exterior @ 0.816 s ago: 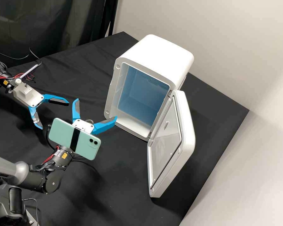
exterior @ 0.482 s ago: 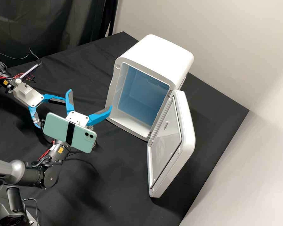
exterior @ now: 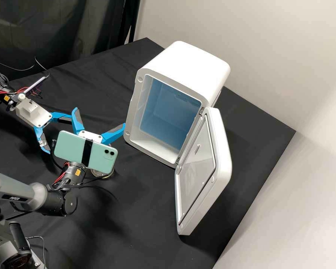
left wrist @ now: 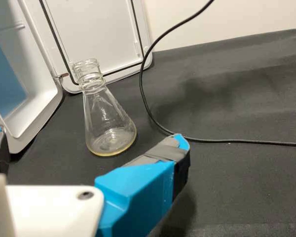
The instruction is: Place the flask in the incubator
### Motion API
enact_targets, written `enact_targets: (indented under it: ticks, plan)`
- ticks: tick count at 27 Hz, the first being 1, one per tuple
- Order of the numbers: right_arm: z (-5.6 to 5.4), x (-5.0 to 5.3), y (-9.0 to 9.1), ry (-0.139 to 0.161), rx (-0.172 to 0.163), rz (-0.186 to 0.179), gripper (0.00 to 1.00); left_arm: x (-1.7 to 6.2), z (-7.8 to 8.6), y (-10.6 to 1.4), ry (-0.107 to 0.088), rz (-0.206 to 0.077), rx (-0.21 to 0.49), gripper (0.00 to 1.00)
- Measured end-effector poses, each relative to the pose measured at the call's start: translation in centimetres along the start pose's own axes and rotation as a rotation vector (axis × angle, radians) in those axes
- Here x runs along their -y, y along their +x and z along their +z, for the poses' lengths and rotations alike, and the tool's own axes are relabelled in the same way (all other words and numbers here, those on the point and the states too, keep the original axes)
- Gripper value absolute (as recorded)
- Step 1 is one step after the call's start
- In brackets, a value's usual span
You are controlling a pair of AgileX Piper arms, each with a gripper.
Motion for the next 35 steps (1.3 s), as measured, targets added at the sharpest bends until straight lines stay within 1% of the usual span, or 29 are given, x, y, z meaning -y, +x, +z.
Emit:
enact_targets:
  ticks: [4,7,10,12,13,15,16,17,18,21,23,25,28,29,32,35]
  plan:
    - [0.7,0.7,0.3,-0.016,0.012,-0.056,1.0,0.0,0.0,0.0,0.0,0.0,0.0,1.0]
    - [0.9,0.9,0.3,-0.025,0.014,-0.066,1.0,0.0,0.0,0.0,0.0,0.0,0.0,1.0]
    - [0.8,1.0,0.4,-0.068,0.006,-0.074,1.0,0.0,0.0,0.0,0.0,0.0,0.0,1.0]
    - [0.7,1.1,0.4,-0.08,0.002,-0.077,1.0,0.0,0.0,0.0,0.0,0.0,0.0,1.0]
    - [0.7,1.1,0.4,-0.102,0.0,-0.079,1.0,0.0,0.0,0.0,0.0,0.0,0.0,1.0]
    - [0.9,1.3,0.5,-0.124,0.001,-0.09,1.0,0.0,0.0,0.0,0.0,0.0,0.0,1.0]
    - [0.9,1.4,0.5,-0.137,-0.002,-0.102,1.0,0.0,0.0,0.0,0.0,0.0,0.0,1.0]
    - [1.1,1.5,0.5,-0.14,0.002,-0.111,1.0,0.0,0.0,0.0,0.0,0.0,0.0,1.0]
    - [1.4,1.8,0.4,-0.146,0.007,-0.132,1.0,0.0,0.0,0.0,0.0,0.0,0.0,1.0]
    - [2.0,2.0,-0.1,-0.158,0.029,-0.155,1.0,0.0,0.0,0.0,0.0,0.0,0.0,1.0]
    - [2.5,2.0,-0.6,-0.165,0.052,-0.157,1.0,0.0,0.0,0.0,0.0,0.0,0.0,1.0]
    - [2.8,1.9,-1.1,-0.165,0.073,-0.156,1.0,0.0,0.0,0.0,0.0,0.0,0.0,1.0]
    - [3.2,1.7,-1.7,-0.163,0.102,-0.143,1.0,0.0,0.0,0.0,0.0,0.0,0.0,1.0]
    - [3.2,1.5,-2.0,-0.169,0.114,-0.134,1.0,0.0,0.0,0.0,0.0,0.0,0.002,1.0]
    - [3.1,1.3,-2.8,-0.189,0.134,-0.111,1.0,0.0,0.1,0.0,0.004,0.0,0.003,1.0]
    - [2.9,1.0,-3.5,-0.205,0.154,-0.082,1.0,0.0,0.2,0.0,0.018,0.0,0.006,1.0]
